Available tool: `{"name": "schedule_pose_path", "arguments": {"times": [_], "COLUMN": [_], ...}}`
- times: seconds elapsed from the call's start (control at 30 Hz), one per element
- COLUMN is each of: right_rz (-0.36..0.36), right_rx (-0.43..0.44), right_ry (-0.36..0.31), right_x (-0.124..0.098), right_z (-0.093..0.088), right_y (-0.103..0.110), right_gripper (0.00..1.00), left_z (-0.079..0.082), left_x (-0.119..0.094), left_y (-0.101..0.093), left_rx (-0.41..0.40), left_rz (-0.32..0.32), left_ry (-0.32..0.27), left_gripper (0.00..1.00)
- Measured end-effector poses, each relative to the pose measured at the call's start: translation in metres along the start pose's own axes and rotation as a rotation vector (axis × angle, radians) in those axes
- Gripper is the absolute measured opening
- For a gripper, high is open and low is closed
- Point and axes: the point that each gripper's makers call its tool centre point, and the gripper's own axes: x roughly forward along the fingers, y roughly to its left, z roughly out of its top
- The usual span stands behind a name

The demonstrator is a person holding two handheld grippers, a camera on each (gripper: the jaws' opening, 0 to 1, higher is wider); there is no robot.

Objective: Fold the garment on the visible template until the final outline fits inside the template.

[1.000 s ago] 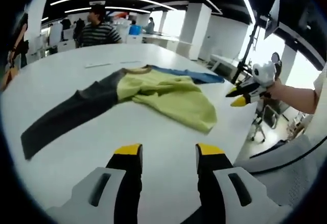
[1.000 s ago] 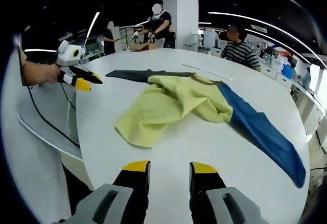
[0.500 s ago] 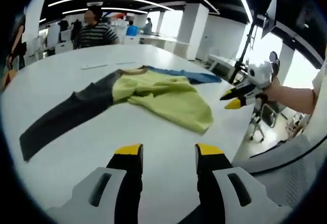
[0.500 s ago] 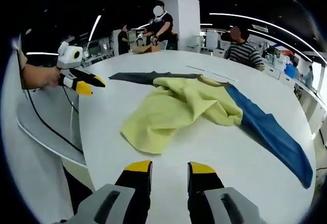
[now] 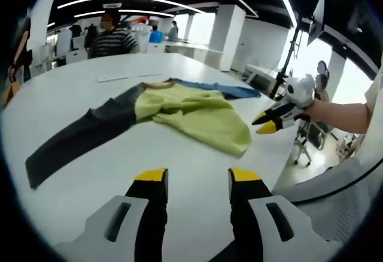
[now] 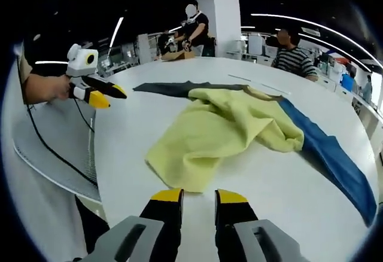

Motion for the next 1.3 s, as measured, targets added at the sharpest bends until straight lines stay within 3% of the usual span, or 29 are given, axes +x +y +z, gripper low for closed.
{"name": "schedule_pose_path", "arguments": {"times": [0.2,0.6,0.83,1.07,1.3], "right_rz": [-0.002,-0.004,-0.008,-0.027,-0.021], "right_rx": [0.056,0.013,-0.006,-0.01,-0.013], "right_ry": [-0.027,0.034,0.017,-0.068,-0.189], "right_x": [0.009,0.021,0.022,0.008,0.003], "right_z": [0.008,-0.003,0.001,0.027,0.073], "right_y": [-0.003,-0.003,-0.003,-0.005,0.001], "right_gripper": [0.12,0.07,0.0,0.0,0.0], "left_z": [-0.002,-0.002,-0.002,-0.001,-0.002], "left_x": [-0.001,0.005,0.007,0.006,0.008], "left_y": [0.001,-0.014,-0.013,-0.013,-0.013], "left_rx": [-0.012,0.008,0.007,0.003,0.001], "left_rz": [-0.003,-0.052,-0.05,-0.045,-0.045], "left_ry": [-0.002,0.007,0.009,0.004,0.004], "left_gripper": [0.37,0.36,0.36,0.35,0.35]}}
